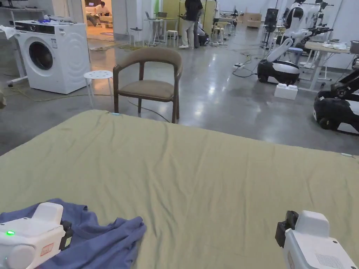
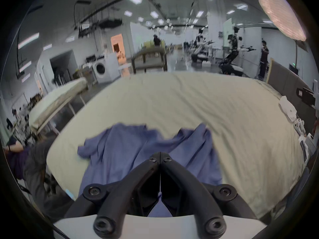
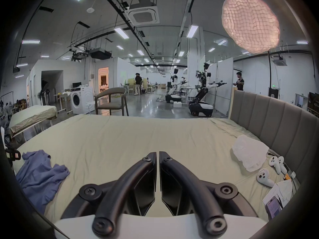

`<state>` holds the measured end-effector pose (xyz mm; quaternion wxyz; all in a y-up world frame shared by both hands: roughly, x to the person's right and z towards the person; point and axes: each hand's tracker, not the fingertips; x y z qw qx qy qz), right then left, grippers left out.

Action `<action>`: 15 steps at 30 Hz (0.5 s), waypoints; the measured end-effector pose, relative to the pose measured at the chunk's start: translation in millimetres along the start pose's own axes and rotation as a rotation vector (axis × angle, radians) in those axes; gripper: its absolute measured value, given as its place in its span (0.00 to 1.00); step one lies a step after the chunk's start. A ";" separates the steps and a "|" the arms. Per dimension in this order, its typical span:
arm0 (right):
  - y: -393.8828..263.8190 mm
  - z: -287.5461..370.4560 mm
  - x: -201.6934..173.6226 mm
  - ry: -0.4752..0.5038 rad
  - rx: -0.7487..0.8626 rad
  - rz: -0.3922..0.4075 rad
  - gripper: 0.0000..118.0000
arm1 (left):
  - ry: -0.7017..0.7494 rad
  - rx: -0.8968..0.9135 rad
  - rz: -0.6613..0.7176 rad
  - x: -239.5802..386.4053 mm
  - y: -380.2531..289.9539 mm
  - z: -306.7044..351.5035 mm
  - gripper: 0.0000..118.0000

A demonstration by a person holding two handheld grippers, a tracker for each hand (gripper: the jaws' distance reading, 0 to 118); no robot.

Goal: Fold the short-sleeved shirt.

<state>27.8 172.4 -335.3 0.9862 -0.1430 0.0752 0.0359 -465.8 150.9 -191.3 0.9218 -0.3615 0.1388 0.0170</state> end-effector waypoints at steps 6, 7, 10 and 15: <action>-12.6 -8.1 -10.0 0.022 -0.044 0.029 0.02 | -0.070 -0.176 0.101 -48.5 -32.9 -30.4 0.39; -13.9 -9.2 -11.1 0.024 -0.050 0.033 0.02 | -0.079 -0.196 0.111 -52.1 -37.2 -37.1 0.56; -17.4 -11.5 -12.6 0.025 -0.068 0.043 0.02 | -0.062 -0.269 0.086 -56.4 -50.2 -58.7 0.78; -23.1 -14.4 -13.7 0.020 -0.091 0.058 0.02 | -0.103 -0.381 0.040 -46.2 -69.7 -88.9 0.68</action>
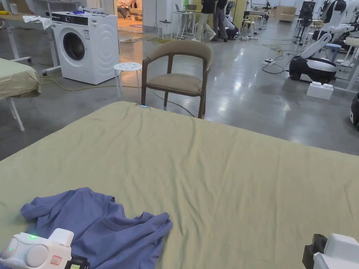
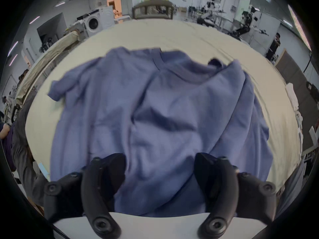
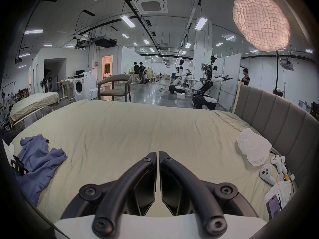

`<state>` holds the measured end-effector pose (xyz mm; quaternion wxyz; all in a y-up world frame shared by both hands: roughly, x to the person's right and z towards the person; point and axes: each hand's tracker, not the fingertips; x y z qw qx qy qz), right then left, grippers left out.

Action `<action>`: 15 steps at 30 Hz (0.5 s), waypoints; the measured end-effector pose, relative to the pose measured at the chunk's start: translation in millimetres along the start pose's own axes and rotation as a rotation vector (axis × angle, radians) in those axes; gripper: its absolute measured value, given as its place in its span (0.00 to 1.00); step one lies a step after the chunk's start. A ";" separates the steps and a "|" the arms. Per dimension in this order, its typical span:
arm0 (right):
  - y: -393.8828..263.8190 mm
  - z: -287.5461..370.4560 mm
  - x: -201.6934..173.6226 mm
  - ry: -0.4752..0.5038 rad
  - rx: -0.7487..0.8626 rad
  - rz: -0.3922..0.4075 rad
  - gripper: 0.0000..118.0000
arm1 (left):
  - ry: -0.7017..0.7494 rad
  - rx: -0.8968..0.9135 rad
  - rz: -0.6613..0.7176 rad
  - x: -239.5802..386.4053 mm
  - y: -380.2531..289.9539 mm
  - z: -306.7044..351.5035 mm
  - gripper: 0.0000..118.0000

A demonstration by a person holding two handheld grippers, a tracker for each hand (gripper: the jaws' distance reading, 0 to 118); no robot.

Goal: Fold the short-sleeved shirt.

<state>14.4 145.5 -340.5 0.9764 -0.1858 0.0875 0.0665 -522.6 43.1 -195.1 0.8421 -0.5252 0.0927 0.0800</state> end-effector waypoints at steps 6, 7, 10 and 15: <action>-3.7 -2.3 -1.6 -0.006 -0.018 -0.001 0.02 | 0.070 0.071 -0.032 2.2 -2.8 -9.4 0.31; -4.5 -2.6 -2.3 -0.005 -0.020 -0.003 0.02 | 0.065 0.098 -0.035 3.1 -1.8 -9.1 0.10; -8.2 -4.6 -4.1 -0.002 -0.028 -0.003 0.02 | 0.126 0.094 -0.076 12.6 -2.6 -14.8 0.00; -10.8 -2.1 -4.3 0.002 -0.035 -0.008 0.02 | 0.141 0.158 -0.059 5.0 -4.1 -13.7 0.00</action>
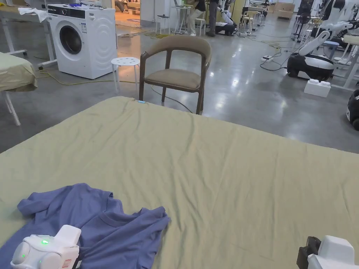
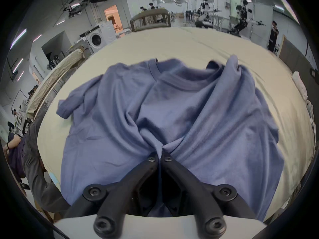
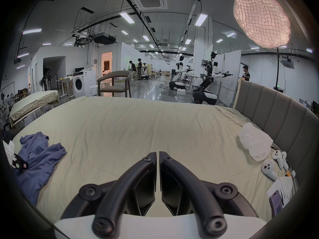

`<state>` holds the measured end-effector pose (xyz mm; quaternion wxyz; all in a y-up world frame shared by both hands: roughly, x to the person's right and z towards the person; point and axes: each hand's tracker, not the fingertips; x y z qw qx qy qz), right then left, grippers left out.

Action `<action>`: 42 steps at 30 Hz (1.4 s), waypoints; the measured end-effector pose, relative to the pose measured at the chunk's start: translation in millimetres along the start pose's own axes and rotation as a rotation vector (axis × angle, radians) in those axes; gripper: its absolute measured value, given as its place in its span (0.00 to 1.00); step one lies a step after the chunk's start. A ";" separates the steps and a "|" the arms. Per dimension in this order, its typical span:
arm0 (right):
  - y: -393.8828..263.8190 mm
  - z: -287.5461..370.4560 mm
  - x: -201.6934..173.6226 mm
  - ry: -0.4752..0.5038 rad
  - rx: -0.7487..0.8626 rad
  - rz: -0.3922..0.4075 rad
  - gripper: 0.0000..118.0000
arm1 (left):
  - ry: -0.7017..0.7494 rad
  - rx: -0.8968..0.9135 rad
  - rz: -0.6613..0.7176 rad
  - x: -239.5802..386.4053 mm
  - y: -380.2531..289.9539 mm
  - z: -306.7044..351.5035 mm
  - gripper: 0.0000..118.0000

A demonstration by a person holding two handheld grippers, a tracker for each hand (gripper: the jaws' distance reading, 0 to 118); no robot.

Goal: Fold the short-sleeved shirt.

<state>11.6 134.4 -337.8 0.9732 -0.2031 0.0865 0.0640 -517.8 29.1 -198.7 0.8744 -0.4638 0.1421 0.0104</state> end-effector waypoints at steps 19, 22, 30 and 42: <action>12.6 16.3 18.0 -0.009 0.052 -0.033 0.02 | -0.096 0.552 0.131 -6.5 66.1 142.6 0.00; 16.7 21.8 24.8 -0.012 0.069 -0.044 0.02 | -0.119 0.615 0.101 5.2 91.2 169.2 0.00; 29.3 43.1 54.3 -0.038 0.130 -0.083 0.02 | -0.228 0.769 -0.035 74.8 161.9 240.2 0.00; 28.7 87.4 122.0 -0.134 0.192 -0.159 0.02 | -0.521 0.811 -0.205 259.0 216.6 270.9 0.00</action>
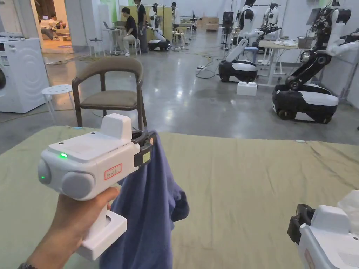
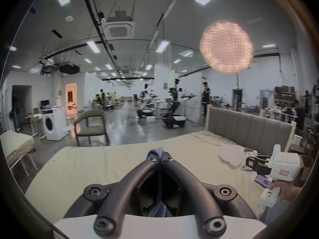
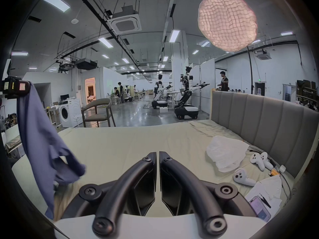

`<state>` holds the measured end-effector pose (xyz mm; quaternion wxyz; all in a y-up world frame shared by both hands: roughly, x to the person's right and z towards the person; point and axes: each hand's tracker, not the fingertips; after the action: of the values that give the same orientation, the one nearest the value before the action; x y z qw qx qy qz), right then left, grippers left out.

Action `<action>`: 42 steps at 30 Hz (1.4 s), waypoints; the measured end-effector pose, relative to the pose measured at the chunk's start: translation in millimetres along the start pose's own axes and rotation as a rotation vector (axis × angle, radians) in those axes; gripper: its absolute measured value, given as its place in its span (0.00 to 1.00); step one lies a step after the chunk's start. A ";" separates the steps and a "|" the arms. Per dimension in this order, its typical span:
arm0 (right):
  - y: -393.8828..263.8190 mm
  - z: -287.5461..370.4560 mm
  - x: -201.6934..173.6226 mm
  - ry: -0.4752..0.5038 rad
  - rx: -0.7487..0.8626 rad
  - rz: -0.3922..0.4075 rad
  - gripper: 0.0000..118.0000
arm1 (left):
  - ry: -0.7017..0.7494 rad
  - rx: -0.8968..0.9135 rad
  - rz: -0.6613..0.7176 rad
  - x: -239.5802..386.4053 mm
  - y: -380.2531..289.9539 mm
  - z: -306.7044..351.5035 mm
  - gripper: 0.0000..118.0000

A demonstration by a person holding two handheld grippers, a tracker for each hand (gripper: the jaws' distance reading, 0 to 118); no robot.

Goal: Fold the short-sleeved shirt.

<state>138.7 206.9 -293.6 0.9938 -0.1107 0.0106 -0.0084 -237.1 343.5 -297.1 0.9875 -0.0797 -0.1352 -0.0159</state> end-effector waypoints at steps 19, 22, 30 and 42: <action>-37.3 20.8 53.7 -0.095 -0.089 0.009 0.02 | -0.285 -0.340 0.011 150.6 -177.2 -85.4 0.36; -37.3 20.6 45.9 -0.073 -0.091 0.017 0.02 | -0.249 -0.298 0.030 138.7 -175.6 -67.9 0.50; -14.9 18.0 5.7 0.004 0.005 0.065 0.02 | 0.045 -0.091 0.051 80.4 -142.3 -14.8 0.49; 16.9 16.5 -46.2 0.054 0.127 0.082 0.02 | 0.304 -0.025 0.090 12.2 -132.1 39.7 0.00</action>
<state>93.2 227.8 -280.3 0.9976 -0.0469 0.0414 0.0287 -242.9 219.5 -235.9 0.9952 -0.0945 0.0196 0.0149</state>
